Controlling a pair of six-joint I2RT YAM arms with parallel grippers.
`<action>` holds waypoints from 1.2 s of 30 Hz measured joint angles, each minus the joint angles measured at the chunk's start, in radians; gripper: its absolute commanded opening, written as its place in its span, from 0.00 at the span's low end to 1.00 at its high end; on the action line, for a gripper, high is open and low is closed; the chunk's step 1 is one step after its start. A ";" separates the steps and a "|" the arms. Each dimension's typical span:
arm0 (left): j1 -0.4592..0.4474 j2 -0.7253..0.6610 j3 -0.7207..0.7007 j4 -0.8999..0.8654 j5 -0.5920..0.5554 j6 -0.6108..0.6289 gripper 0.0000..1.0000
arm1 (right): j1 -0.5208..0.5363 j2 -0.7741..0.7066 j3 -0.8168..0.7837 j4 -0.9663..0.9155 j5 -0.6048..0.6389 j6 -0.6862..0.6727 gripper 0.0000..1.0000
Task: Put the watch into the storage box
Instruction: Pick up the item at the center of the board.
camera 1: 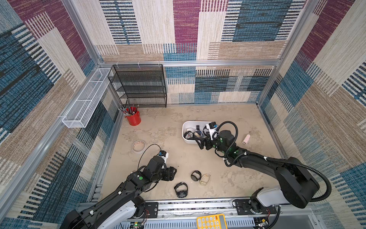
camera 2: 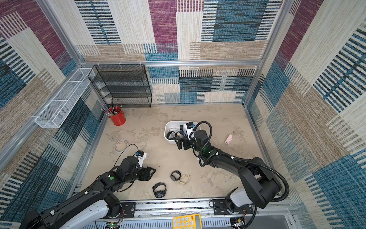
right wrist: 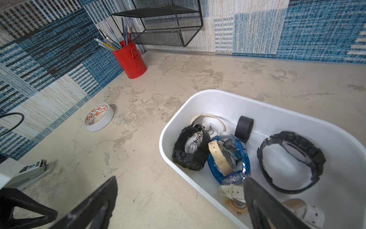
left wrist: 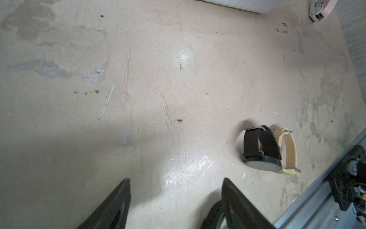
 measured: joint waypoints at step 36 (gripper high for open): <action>-0.361 0.161 -0.043 0.063 -0.127 -0.089 0.33 | 0.000 -0.015 0.015 -0.031 0.028 0.029 1.00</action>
